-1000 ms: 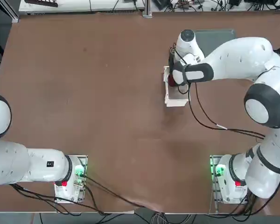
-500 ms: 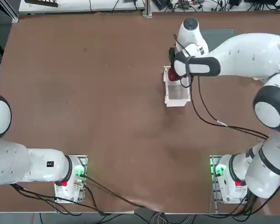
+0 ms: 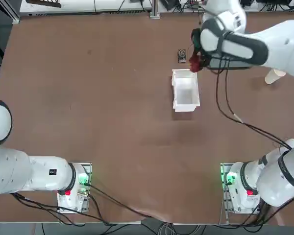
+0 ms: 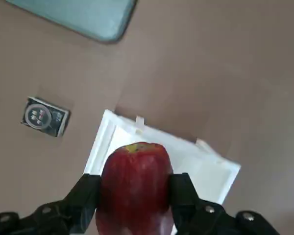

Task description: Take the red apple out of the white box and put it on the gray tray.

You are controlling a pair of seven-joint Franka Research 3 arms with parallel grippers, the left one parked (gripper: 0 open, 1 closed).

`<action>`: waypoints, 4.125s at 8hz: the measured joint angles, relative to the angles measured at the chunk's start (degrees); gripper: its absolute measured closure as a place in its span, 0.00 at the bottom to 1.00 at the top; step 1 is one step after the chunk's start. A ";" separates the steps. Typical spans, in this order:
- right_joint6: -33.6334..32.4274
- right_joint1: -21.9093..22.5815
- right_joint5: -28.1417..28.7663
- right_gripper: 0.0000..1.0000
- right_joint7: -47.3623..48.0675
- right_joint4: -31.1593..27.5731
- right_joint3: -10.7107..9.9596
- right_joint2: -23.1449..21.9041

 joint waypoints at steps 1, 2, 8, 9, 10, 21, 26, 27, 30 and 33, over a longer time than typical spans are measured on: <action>-2.79 -3.90 -0.04 0.20 -9.37 2.70 -0.15 -0.03; -3.54 -8.27 -0.04 0.20 -19.65 5.09 -0.26 0.80; -4.07 -27.58 0.02 0.20 -69.10 21.26 -0.46 18.98; -2.94 -29.47 0.05 0.21 -74.89 23.22 -0.44 22.87; -0.31 -31.35 0.66 0.21 -79.09 24.75 -0.42 26.58; 16.16 -33.39 5.94 0.22 -88.04 26.68 1.73 38.40; 17.73 -33.34 5.98 0.00 -88.03 27.00 1.86 38.42; 17.75 -33.29 5.98 0.00 -88.03 27.21 1.87 38.41; 17.93 -33.14 5.98 0.00 -88.09 28.45 1.88 37.67; 12.42 -32.96 5.98 0.00 -88.66 29.47 1.88 32.10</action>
